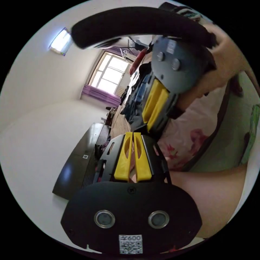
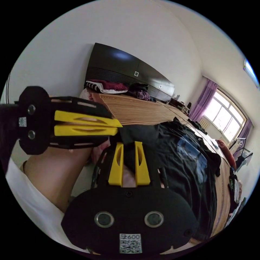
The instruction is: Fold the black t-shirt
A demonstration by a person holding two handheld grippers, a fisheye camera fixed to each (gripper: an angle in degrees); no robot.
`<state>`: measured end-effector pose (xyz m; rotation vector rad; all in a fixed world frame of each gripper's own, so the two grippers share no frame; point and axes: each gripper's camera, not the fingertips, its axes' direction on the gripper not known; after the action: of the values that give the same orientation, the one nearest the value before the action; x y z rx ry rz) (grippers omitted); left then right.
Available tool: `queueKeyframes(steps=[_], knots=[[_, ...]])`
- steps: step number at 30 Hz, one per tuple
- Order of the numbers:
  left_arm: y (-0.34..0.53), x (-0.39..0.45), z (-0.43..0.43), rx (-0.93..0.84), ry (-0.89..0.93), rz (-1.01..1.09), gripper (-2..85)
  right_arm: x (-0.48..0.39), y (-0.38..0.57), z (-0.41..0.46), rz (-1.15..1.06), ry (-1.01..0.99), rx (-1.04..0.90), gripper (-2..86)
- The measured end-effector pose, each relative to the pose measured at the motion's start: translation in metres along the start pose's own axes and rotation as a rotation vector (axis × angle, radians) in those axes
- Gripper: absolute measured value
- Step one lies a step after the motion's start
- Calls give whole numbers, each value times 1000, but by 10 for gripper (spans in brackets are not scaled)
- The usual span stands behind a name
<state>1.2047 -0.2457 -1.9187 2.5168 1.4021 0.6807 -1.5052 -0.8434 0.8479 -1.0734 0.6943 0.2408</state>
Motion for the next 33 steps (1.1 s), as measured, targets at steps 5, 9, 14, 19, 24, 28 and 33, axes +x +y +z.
queueKeyframes(steps=[5, 9, 14, 19, 24, 28, 33], knots=[[45, -12, -29, -36, 28, -24, 13, 7, 11, -7, 50, 40, 60, -7], [77, 8, -71, -19, 44, 2, 14, 16, 11, -7, 63, 40, 47, -8], [100, 41, -119, -25, 62, 37, 14, 26, 16, -9, 72, 49, 39, -8], [122, 84, -170, -50, 44, 105, 13, 35, 20, -11, 81, 61, 30, -9], [141, 144, -256, -47, 57, 127, 11, 49, 32, -10, 146, 53, 8, -8], [152, 188, -315, -57, 19, 141, 11, 51, 34, -9, 139, 64, -4, -8], [172, 255, -400, -93, 12, 166, 13, 49, 33, -7, 146, 59, 13, -8]])
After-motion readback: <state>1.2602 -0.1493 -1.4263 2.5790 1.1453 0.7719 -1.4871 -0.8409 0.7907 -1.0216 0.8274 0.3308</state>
